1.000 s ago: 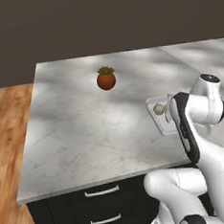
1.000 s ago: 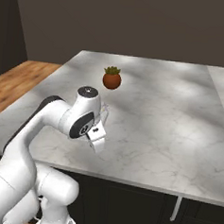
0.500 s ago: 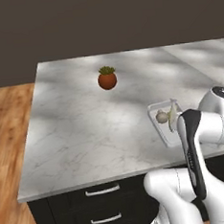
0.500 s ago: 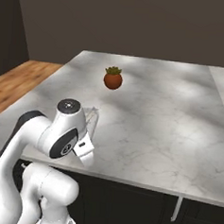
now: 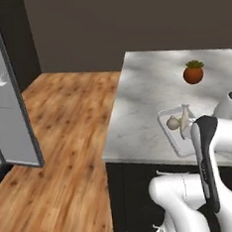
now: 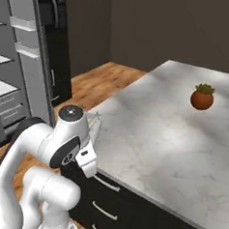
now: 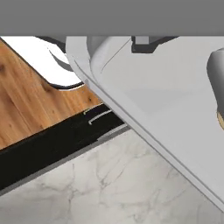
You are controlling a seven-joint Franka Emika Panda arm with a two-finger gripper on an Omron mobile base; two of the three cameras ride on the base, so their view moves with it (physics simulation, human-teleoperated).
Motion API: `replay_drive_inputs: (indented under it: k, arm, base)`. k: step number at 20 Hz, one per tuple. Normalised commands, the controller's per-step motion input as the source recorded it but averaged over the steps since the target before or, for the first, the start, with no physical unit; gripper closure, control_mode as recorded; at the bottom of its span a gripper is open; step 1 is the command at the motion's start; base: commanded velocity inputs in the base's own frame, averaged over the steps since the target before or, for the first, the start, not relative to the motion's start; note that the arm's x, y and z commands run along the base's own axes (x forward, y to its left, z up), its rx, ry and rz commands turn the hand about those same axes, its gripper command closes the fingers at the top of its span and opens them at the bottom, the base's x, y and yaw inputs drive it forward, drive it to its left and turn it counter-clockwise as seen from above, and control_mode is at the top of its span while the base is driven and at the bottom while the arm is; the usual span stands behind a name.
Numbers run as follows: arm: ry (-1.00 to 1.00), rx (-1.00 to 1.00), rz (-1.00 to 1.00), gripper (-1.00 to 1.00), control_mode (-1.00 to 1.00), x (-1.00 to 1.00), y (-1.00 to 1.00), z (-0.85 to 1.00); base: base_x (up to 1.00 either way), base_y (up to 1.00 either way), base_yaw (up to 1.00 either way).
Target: Place the tupperware on the second highest shelf of the fridge. Make space for the tupperware among the existing items by rearranging them on the shelves if needed. Close the fridge door when finished.
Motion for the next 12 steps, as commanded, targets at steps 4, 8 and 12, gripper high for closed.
replay_drive_inputs:
  k: [4,8,12]
  arm:
    - [0.0,0.0,0.0,1.0,1.0,0.0,0.0,0.0]
    - [0.0,0.0,0.0,1.0,1.0,0.0,0.0,0.0]
    - [0.0,0.0,0.0,1.0,1.0,0.0,0.0,0.0]
  base:
    - [0.0,0.97,0.74]
    - [0.35,0.99,0.59]
    - [0.98,0.72,0.39]
